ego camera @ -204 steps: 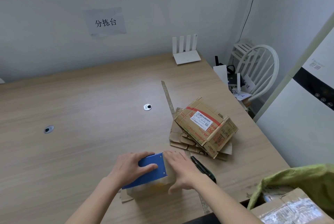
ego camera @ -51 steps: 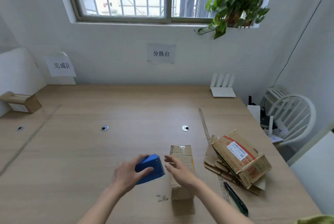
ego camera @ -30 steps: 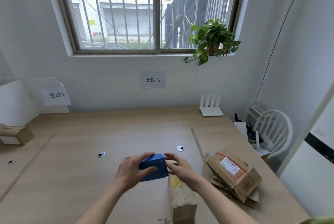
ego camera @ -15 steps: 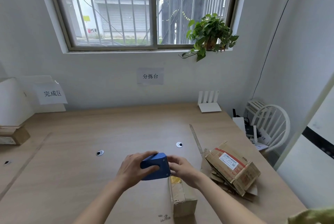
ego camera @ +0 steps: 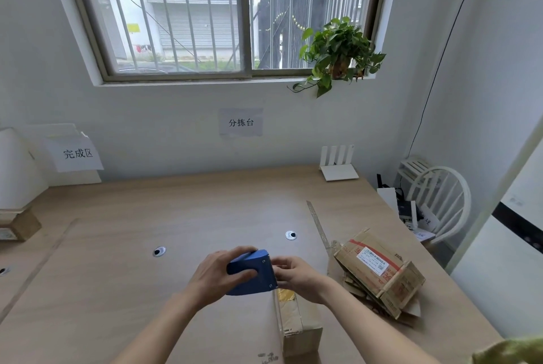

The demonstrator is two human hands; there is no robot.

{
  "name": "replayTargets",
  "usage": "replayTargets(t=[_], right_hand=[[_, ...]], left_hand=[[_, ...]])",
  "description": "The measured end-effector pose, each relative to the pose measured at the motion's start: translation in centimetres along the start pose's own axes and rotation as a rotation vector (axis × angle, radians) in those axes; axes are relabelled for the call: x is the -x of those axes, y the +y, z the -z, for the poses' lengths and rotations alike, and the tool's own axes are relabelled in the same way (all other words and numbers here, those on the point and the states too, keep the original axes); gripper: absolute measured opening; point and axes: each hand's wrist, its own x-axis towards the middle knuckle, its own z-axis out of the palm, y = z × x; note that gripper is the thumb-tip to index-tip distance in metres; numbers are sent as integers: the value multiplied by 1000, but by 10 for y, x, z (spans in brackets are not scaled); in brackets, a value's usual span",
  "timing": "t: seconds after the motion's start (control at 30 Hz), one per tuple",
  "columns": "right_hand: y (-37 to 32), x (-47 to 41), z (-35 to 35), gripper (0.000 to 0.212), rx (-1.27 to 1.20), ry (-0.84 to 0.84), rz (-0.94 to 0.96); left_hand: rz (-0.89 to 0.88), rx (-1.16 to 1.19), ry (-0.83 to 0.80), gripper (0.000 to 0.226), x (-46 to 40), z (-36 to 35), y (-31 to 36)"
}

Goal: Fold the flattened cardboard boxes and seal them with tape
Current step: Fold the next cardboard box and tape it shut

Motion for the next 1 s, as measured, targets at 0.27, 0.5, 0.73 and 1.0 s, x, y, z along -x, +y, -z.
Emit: replayTargets(t=[0.27,0.5,0.73,1.0], right_hand=[[-2,-9,11,18,129,108,29],[-3,-17,48,24,111,134,32],[7,-49,51,39,163,-103,-35],[14,-83,85,32,246,-150,-34]], left_hand=[[6,-2,-95,47,-18,-5,-10],[62,86,-141,37,-31,-8,-31],[74,78,-213,43,-63,-28,-36],[110,147,-262,43,-96,-39,-41]])
